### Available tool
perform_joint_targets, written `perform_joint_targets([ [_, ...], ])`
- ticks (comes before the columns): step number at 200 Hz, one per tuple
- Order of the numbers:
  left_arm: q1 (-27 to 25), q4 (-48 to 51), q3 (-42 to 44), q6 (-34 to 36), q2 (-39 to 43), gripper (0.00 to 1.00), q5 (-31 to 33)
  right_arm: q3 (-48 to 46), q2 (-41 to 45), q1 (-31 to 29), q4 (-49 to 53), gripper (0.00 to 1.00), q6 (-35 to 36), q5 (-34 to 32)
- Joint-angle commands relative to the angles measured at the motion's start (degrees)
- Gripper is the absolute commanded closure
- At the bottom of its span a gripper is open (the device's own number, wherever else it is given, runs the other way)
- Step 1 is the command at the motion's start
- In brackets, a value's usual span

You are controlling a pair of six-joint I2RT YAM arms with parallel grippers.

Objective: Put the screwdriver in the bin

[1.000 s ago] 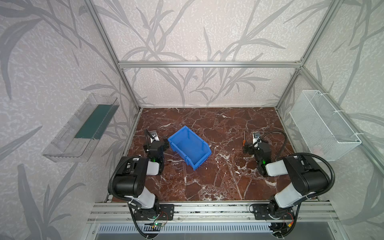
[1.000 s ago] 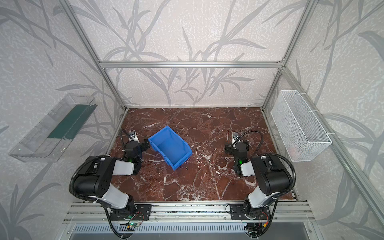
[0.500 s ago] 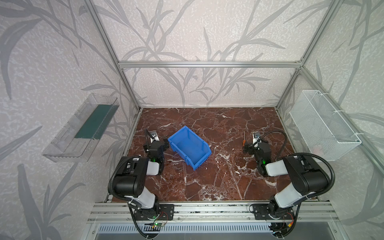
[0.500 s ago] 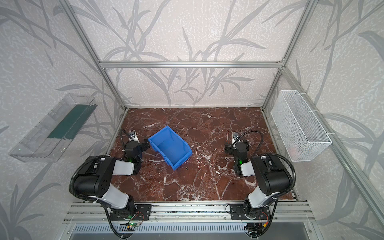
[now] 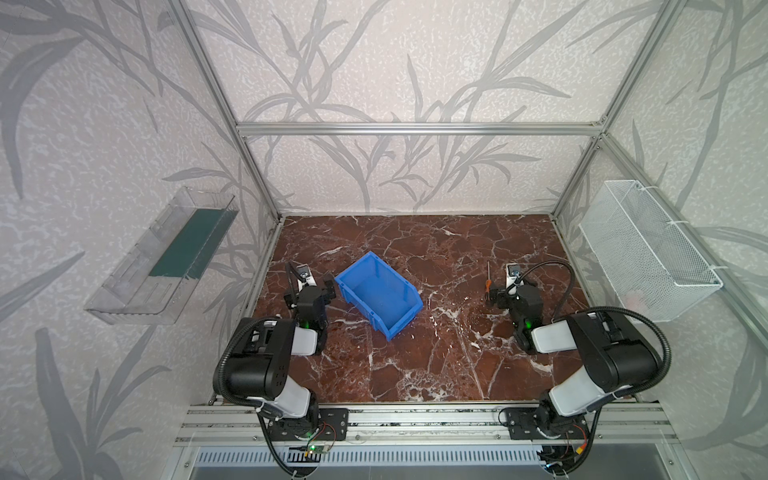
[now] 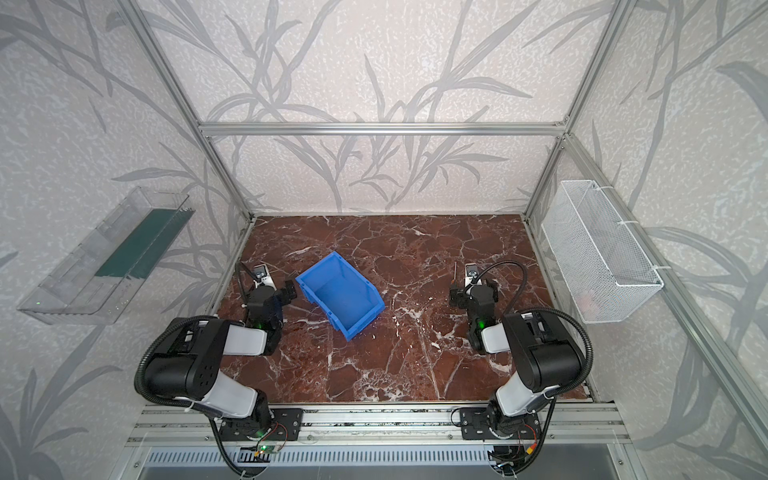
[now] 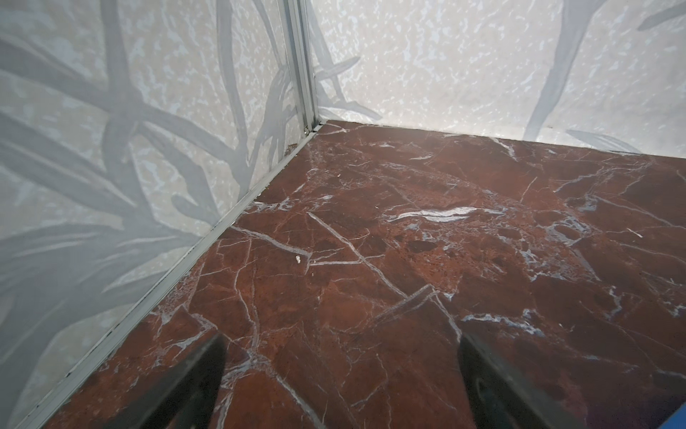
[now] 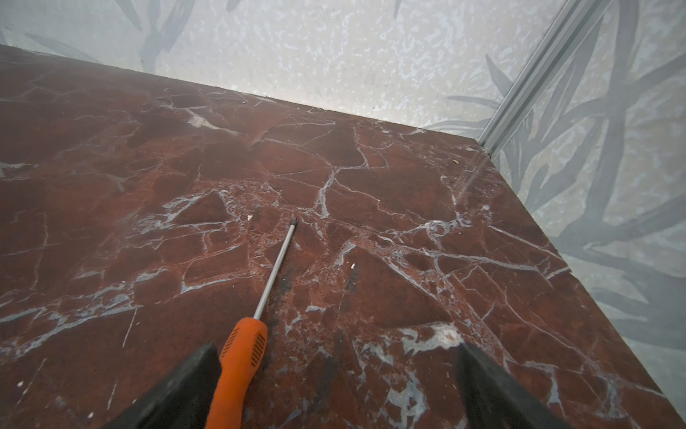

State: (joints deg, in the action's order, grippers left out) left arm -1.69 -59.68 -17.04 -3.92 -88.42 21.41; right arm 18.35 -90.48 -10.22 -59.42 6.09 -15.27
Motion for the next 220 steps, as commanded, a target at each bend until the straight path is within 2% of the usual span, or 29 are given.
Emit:
perform_joint_targets([
  [1,-1.54,1.80,-0.47,1.27,4.46,0.01,5.84,-0.60,6.98,-0.42,2.03,0.01,-1.10,-4.40],
  [10,-2.37,11.49,-2.20,0.91,11.22,0.01,8.05,-0.33,10.14,-0.42,4.77,0.01,-1.42,-4.98],
  [21,-2.57,23.24,-4.19,0.95,19.18,0.01,6.72,0.29,13.80,-0.42,8.91,0.01,-1.16,-3.90],
  [36,-4.04,27.09,-3.92,-0.07,26.06,0.01,11.31,3.57,18.29,-0.59,20.11,0.01,-3.61,-3.39],
  [47,-5.04,26.16,-2.28,0.11,29.94,0.01,14.05,7.02,21.29,-0.53,29.67,0.01,-10.21,-3.36],
  [60,-6.26,25.19,-0.53,-2.34,34.32,0.01,16.35,10.85,24.51,-0.44,38.54,0.01,-16.41,-0.38],
  [74,-7.43,31.05,-0.52,-10.69,39.86,0.01,13.77,12.66,27.37,-0.26,44.12,0.01,-28.14,-0.37],
  [80,-7.45,35.07,-1.38,-15.93,41.94,0.01,10.71,12.33,28.07,0.11,42.75,0.01,-31.22,2.39],
  [96,-8.27,43.08,-4.82,-23.71,44.33,0.01,1.18,12.33,27.93,0.33,37.34,0.01,-28.89,15.04],
  [110,-10.70,47.81,-8.19,-27.98,43.18,0.01,-2.80,16.35,26.36,-2.21,41.65,0.01,-29.27,18.39],
  [118,-12.02,49.08,-9.69,-29.23,42.32,0.01,-5.91,19.23,24.95,-5.99,44.94,0.01,-26.28,17.35],
  [136,-15.46,54.68,-13.15,-30.55,40.61,0.01,-11.24,24.87,19.99,-18.05,50.79,0.01,-15.72,9.48],
  [149,-16.73,60.41,-15.94,-31.83,39.46,0.01,-15.69,28.91,15.21,-24.10,54.22,0.01,-12.42,10.38],
  [168,-18.08,65.79,-17.37,-33.01,39.70,0.01,-18.05,33.23,9.57,-30.93,55.45,0.01,-10.69,12.70],
  [198,-18.04,68.75,-16.02,-33.91,44.17,0.01,-18.80,39.73,0.48,-35.82,56.58,0.00,-10.58,12.60],
  [220,-17.99,70.92,-15.97,-33.71,47.20,0.01,-19.10,44.23,-5.47,-36.24,58.22,0.07,-11.72,13.32],
])
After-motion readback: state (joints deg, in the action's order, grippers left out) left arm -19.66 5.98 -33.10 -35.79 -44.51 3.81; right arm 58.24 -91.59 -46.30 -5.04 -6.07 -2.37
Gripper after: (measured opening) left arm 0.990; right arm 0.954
